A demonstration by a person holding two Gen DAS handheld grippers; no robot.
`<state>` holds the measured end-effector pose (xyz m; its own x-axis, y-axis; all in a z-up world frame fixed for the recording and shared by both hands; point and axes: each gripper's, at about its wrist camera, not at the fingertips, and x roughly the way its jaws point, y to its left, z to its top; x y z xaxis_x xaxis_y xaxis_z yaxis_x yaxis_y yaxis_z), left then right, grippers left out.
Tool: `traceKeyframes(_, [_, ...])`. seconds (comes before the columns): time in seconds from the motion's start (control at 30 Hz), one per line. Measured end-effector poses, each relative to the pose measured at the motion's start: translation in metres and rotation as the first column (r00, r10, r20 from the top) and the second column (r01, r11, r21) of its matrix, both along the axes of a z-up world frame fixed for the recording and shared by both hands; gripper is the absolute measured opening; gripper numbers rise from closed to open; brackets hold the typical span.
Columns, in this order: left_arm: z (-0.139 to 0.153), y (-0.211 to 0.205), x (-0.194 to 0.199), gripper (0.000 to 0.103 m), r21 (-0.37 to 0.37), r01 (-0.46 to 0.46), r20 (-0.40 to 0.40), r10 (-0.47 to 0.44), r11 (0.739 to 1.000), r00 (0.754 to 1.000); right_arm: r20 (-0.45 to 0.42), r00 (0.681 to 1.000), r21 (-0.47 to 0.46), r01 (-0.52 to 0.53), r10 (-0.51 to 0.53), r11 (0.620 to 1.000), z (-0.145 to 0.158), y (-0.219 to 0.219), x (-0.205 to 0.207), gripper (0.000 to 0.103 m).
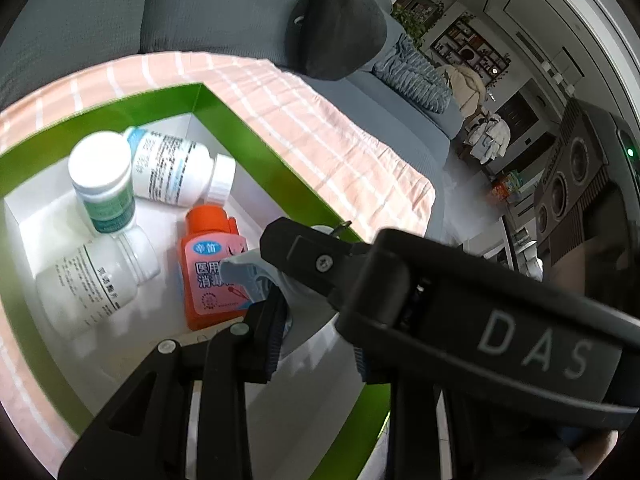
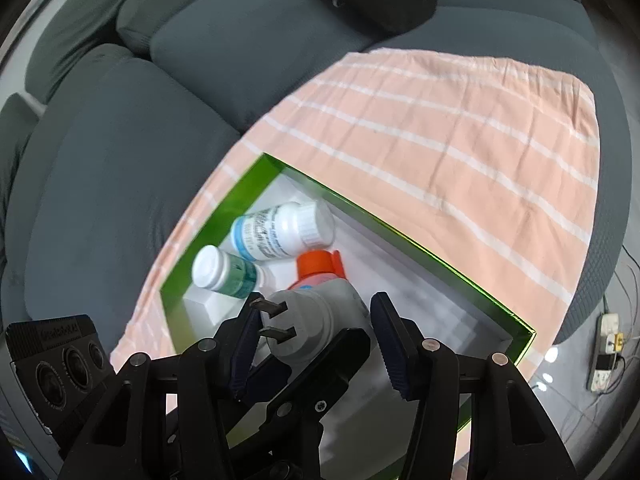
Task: Organize rigid objects
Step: 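Carry the white plug heater into the box with the right gripper, then open the right gripper and move it back over the amber hair clip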
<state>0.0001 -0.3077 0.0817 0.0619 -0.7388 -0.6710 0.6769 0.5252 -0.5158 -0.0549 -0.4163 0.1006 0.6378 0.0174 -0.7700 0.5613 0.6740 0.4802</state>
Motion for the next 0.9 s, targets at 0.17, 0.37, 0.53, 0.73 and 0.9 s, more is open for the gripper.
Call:
traceKeyframes(0.17, [-0.005, -0.001, 0.002, 0.027, 0.026, -0.005, -0.028, 0.006, 1.0, 1.0, -0.029, 1.0, -0.006, 0.006, -0.006, 1.0, -0.004, -0.001, 0.002, 0.058])
traceKeyframes(0.37, [-0.007, 0.001, 0.001, 0.027, 0.038, -0.018, -0.039, 0.019, 0.999, 0.999, -0.044, 0.999, -0.008, 0.003, -0.004, 1.0, -0.005, 0.0, 0.004, 0.058])
traceKeyframes(0.53, [0.001, 0.015, -0.002, 0.043, 0.037, -0.044, 0.002, 0.044, 0.998, 0.999, -0.054, 0.998, -0.055, 0.024, -0.027, 0.998, 0.001, 0.004, 0.003, 0.059])
traceKeyframes(0.73, [0.014, 0.047, -0.003, 0.06, 0.009, -0.104, 0.014, 0.103, 0.995, 0.995, -0.02, 0.999, -0.091, 0.031, -0.033, 0.995, 0.014, 0.011, 0.001, 0.063])
traceKeyframes(0.9, [0.032, 0.075, -0.012, 0.073, -0.019, -0.146, 0.066, 0.146, 0.989, 0.987, 0.014, 1.0, -0.14, 0.024, -0.022, 0.99, 0.026, 0.024, 0.0, 0.065])
